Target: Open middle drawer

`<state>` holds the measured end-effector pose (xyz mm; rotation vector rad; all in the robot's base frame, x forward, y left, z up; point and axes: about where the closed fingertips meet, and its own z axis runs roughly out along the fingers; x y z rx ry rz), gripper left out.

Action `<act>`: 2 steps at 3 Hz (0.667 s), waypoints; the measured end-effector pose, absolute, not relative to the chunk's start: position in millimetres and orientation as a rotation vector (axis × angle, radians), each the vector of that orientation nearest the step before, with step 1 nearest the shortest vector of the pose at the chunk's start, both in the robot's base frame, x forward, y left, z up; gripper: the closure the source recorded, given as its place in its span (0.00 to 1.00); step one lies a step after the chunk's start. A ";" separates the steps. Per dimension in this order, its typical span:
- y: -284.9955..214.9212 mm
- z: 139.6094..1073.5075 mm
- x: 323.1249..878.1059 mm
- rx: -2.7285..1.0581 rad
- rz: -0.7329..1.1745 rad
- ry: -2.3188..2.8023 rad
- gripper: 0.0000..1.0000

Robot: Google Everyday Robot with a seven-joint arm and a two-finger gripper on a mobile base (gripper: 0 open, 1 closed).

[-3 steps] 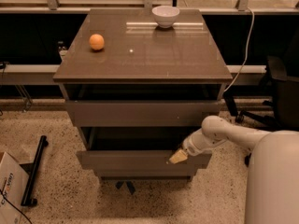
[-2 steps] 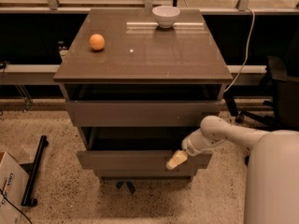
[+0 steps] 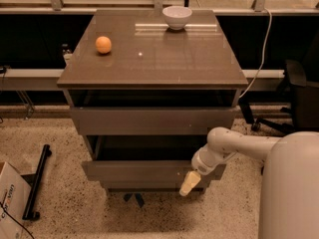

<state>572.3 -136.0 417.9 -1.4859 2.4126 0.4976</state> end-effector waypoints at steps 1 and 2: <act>-134.0 418.6 544.9 -1.550 0.517 2.422 0.26; -134.0 418.8 544.9 -1.550 0.517 2.422 0.49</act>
Offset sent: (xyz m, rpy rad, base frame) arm -0.1222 0.0247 0.0114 -0.0784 0.1238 0.2276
